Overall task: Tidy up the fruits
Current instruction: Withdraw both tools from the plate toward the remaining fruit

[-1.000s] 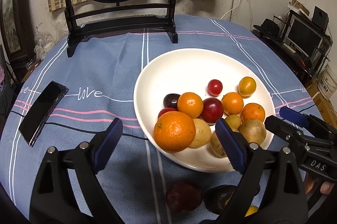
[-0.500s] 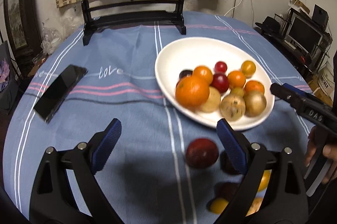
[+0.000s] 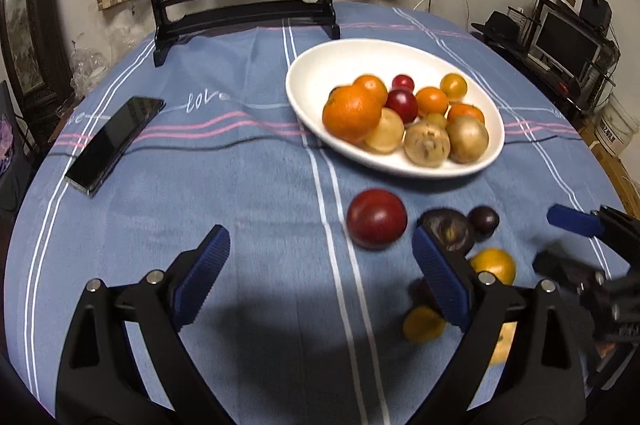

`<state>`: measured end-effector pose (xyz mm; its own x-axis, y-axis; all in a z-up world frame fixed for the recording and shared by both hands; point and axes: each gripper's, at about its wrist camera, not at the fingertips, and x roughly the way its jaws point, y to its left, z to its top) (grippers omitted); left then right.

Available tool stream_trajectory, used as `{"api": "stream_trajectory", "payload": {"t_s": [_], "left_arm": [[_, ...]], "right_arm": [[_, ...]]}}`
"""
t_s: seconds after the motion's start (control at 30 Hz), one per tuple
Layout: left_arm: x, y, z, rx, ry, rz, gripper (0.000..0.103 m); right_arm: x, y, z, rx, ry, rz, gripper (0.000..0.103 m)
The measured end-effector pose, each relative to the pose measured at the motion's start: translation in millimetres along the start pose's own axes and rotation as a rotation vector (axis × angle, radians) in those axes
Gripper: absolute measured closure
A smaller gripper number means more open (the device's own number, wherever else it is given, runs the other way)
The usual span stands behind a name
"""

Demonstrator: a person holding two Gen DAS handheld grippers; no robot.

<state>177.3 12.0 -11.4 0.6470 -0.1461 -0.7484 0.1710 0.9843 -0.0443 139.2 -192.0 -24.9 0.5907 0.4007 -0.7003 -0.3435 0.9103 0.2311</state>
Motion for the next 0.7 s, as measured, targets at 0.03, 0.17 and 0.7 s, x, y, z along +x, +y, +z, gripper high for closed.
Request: {"api": "stream_trajectory", "payload": {"t_s": [0.03, 0.17, 0.7], "left_arm": [[0.7, 0.1, -3.4, -0.003, 0.008, 0.006, 0.009], [-0.3, 0.6, -16.3, -0.014, 0.031, 0.024, 0.009], [4.5, 13.8, -48.6, -0.089, 0.102, 0.007, 0.009]], "right_arm": [[-1.0, 2.9, -3.0, -0.009, 0.009, 0.006, 0.036], [-2.5, 20.9, -16.5, -0.064, 0.047, 0.009, 0.036], [30.8, 63.4, -38.4, -0.189, 0.153, -0.035, 0.036]]}}
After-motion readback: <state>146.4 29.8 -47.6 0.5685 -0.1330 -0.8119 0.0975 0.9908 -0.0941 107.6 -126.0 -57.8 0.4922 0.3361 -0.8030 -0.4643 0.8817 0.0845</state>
